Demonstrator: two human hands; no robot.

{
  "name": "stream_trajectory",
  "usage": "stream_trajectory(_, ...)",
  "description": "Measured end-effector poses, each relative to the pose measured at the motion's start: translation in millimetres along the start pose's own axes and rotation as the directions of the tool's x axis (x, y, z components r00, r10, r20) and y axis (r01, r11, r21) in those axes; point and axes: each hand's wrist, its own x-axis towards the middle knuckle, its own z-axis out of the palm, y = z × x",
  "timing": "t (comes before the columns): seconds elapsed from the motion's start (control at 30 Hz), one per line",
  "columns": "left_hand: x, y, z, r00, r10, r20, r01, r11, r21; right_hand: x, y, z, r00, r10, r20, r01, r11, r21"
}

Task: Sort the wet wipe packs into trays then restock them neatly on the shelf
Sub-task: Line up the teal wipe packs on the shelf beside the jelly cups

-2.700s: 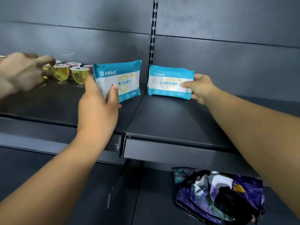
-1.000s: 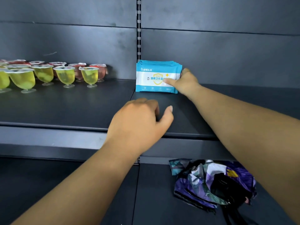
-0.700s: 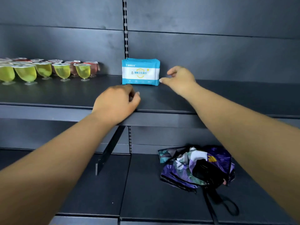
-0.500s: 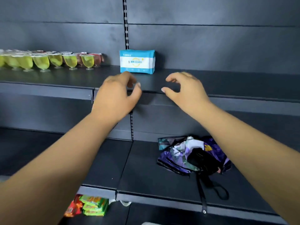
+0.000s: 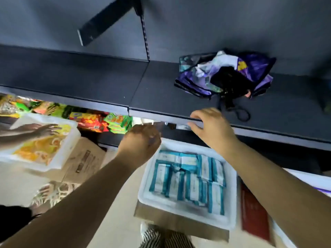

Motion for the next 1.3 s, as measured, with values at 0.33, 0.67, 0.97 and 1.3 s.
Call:
stream_trajectory(0.33,-110.5,-64.6,208.9,0.856,-0.234,0.461,0.274,0.962,-0.020,-186.3,86.0,170.0,0.648,0.506,0.570,-0.519,0.840,-0.155)
stream_trajectory(0.67,-155.0,-106.7,317.4,0.736,-0.263,0.624,0.241,0.963,0.121,-263.4,105.3,261.7,0.326,0.817,0.476,-0.793,0.510,-0.333)
stream_trajectory(0.97,-152.4,-103.5,315.9,0.693,-0.279,0.665,0.255,0.957,0.135,-251.5,110.8,289.1,0.111,0.894,0.435,-0.964,0.203,-0.171)
stream_trajectory(1.3,-91.7,-139.1,306.7,0.809,-0.299,0.505,0.338,0.941,0.016,-244.9,108.0,288.8,0.047,0.796,0.603,-0.932,0.252,-0.261)
